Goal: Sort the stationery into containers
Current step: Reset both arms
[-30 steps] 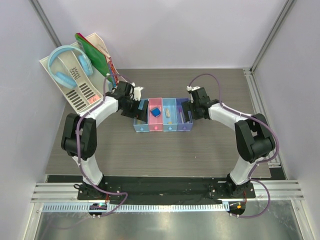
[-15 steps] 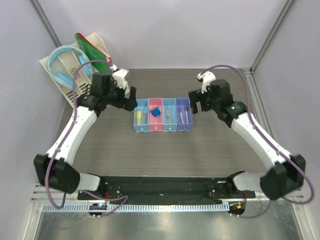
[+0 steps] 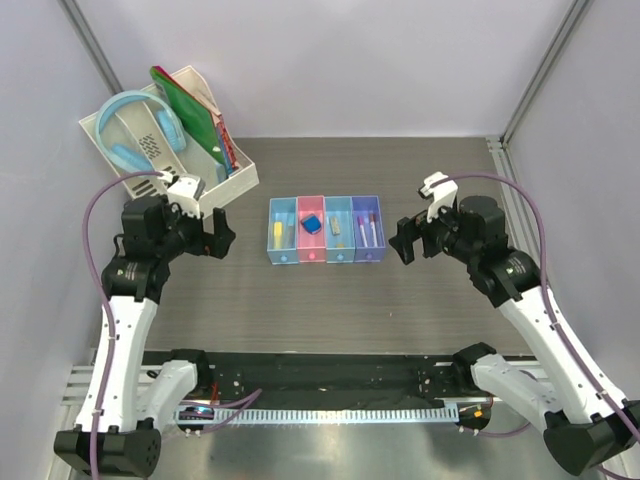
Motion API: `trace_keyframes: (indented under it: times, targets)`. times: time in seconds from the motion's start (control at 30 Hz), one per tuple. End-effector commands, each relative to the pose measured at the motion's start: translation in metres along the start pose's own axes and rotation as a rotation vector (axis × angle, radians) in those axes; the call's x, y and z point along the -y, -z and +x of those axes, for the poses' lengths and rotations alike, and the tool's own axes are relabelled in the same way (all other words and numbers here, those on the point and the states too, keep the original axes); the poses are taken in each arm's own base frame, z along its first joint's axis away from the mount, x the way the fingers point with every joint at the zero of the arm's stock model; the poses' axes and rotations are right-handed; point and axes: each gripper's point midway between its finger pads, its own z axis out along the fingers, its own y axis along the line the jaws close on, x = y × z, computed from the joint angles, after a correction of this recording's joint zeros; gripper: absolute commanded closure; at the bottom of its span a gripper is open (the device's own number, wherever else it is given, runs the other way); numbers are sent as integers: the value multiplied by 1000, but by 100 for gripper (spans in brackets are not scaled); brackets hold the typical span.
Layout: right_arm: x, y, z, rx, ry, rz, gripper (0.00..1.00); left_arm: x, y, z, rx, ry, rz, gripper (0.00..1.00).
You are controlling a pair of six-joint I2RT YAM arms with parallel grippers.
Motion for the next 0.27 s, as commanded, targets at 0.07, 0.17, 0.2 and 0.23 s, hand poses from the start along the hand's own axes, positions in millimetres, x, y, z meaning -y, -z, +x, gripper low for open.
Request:
trace_keyframes:
  times: [0.07, 0.17, 0.2, 0.23]
  targets:
    - [-7, 6, -2, 25, 10, -43, 0, 4, 1, -4, 23, -23, 27, 0]
    - [-5, 5, -3, 23, 6, -37, 1, 2, -3, -3, 18, -17, 23, 0]
    - [-5, 5, -3, 25, 7, -37, 0, 2, -4, -1, 13, -14, 24, 0]
    - [-5, 5, -3, 26, 10, -38, 0, 1, -5, -1, 14, -12, 22, 0]
